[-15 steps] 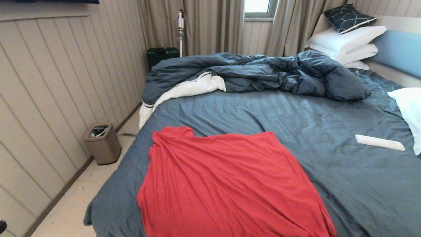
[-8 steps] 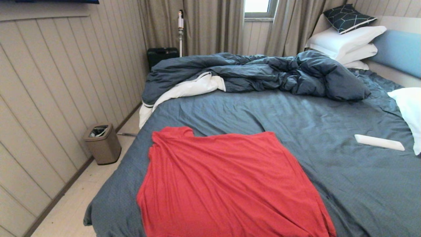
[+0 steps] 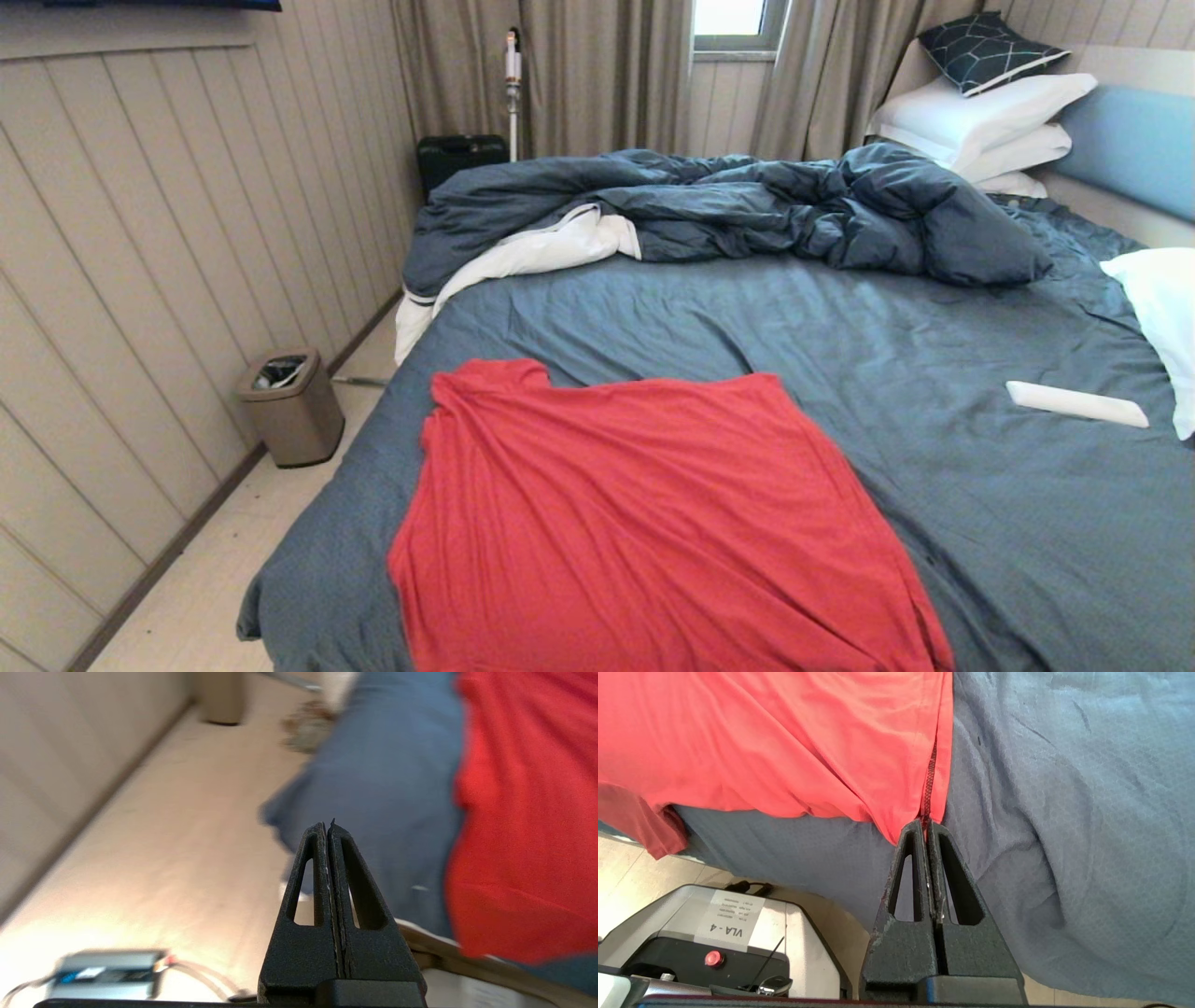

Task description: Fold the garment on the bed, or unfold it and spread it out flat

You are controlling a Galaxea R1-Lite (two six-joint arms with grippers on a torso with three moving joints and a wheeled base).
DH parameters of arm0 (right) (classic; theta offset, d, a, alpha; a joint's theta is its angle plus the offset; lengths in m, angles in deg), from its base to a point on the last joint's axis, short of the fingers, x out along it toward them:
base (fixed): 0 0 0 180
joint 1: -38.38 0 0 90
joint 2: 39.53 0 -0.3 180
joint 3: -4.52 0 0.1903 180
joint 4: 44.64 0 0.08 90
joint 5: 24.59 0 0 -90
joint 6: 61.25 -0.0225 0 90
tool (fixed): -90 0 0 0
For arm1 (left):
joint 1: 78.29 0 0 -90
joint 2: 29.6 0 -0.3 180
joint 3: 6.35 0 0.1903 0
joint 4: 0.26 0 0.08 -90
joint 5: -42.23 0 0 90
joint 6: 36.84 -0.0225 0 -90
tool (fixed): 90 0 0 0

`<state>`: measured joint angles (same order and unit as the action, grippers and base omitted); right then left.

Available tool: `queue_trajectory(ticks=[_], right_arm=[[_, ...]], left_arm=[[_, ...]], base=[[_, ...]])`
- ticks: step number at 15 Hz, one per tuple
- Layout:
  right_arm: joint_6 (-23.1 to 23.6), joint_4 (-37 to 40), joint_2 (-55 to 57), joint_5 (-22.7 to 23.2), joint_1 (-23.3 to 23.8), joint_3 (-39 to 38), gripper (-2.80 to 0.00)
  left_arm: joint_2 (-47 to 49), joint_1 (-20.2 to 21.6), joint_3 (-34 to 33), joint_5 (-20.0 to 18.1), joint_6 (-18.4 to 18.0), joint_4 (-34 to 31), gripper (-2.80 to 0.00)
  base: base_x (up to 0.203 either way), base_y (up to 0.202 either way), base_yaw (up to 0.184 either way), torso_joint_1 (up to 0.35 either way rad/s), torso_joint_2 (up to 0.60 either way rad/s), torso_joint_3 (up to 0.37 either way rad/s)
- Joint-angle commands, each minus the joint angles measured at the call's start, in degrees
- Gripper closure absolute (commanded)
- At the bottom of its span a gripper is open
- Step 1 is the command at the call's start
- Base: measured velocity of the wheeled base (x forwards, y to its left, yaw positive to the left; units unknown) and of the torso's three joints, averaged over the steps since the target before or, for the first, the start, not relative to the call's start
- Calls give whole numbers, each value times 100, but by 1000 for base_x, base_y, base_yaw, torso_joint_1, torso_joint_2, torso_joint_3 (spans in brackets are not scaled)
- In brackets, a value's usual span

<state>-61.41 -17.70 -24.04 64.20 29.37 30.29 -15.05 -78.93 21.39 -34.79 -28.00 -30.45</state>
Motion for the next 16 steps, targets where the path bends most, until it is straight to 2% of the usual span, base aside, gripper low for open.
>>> queue_trajectory(ticks=[1,3,4,6,7,9,11,16], right_arm=[[-13,-36,25,9,-13,-88,0],[-9,-314,25,15,-4,-183,0],[11,-406,25,15,-10,-216,0],[8,-355,30,15,44,-192,0],[1,-307,43,15,169,-179,0],[39,-164,-23,17,723,-140,0],[140,-140,-352,51,994,-148,0],[162,-159,-1501,82,915,-160,0]], left_arm=[[-194,293,15,52,-98,-47,0],[-459,224,13,-34,-210,-73,0],[-801,194,16,-237,-327,-133,0],[-1419,149,37,-942,-757,-385,0],[-1446,135,37,-1045,-858,-450,0],[-1455,135,37,-1061,-858,-451,0],[-1455,135,37,-1065,-805,-460,0],[-1455,135,28,-1008,-784,-451,0]], base=[[0,0,0,0,0,0],[0,0,0,0,0,0],[0,0,0,0,0,0],[0,0,0,0,0,0],[0,0,0,0,0,0],[0,0,0,0,0,0],[0,0,0,0,0,0],[0,0,0,0,0,0]])
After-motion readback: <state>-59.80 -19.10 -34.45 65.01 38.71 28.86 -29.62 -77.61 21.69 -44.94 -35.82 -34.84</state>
